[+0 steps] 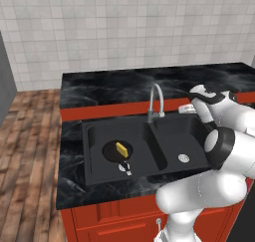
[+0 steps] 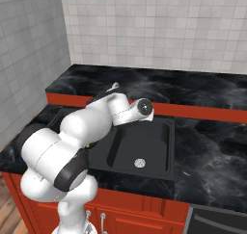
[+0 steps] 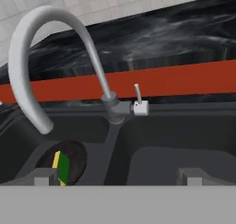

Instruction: Pick the pan and sponge and place them into the sink. Then turn on the water.

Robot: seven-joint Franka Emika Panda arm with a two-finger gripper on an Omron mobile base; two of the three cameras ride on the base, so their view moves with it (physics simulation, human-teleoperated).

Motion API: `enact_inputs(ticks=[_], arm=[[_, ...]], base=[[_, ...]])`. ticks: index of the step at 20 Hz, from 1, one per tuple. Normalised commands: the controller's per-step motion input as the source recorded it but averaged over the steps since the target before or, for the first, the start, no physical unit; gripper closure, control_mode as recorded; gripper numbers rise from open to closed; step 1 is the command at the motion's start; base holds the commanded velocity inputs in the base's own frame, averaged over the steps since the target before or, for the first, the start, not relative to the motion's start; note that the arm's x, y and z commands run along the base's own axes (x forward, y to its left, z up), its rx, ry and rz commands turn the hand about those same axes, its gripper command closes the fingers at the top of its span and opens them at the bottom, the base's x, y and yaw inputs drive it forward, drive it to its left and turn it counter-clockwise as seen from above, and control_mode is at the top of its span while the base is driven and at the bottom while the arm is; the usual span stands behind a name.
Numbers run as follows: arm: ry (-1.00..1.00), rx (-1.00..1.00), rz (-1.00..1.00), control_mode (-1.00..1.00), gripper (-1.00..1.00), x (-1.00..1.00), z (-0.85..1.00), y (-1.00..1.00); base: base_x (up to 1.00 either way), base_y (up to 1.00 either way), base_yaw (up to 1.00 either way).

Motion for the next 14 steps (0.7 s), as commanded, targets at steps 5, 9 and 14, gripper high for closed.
enact_inputs(ticks=[5, 9, 14], arm=[[0.0, 0.0, 0.0, -1.0, -1.0, 0.25, 0.0, 0.0], [0.03, 0.03, 0.02, -1.0, -1.0, 0.18, -0.03, 0.0], [0.05, 0.05, 0.04, -1.0, -1.0, 0.12, -0.08, 0.0]], base=[[0.0, 0.0, 0.0], [0.0, 0.0, 0.0], [0.0, 0.0, 0.0]])
